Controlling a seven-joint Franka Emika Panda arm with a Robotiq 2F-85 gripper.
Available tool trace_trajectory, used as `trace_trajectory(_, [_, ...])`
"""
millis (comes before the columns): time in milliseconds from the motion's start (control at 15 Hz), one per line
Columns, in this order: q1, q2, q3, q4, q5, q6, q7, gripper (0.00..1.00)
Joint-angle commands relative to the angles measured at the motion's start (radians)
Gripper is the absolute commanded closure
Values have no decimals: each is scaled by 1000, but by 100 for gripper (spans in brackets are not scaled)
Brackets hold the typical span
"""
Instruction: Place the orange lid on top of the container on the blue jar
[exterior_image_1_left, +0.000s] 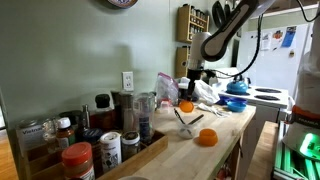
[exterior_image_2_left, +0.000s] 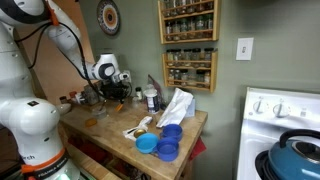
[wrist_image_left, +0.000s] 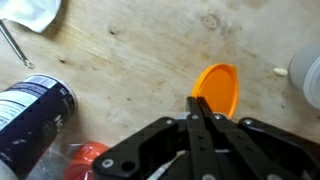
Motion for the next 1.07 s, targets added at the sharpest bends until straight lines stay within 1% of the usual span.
trace_trajectory(0, [-30, -23, -40, 9, 27, 29, 97, 99])
trace_trajectory(67, [-36, -23, -53, 26, 55, 7, 109, 99])
trace_trajectory(200, [-35, -22, -70, 56, 154, -23, 107, 99])
trace_trajectory(333, [-17, -28, -82, 89, 333, -61, 7, 99])
trace_trajectory(600, [-10, -56, -86, 133, 562, -61, -63, 99])
trace_trajectory(733, [-6, -67, -83, 152, 600, -52, -68, 99])
trace_trajectory(867, [-7, -64, -75, 164, 575, -43, -45, 99])
trace_trajectory(933, [0, -59, -62, 159, 520, -48, -43, 99])
trace_trajectory(1000, [-7, -56, -76, 169, 545, -37, -41, 97])
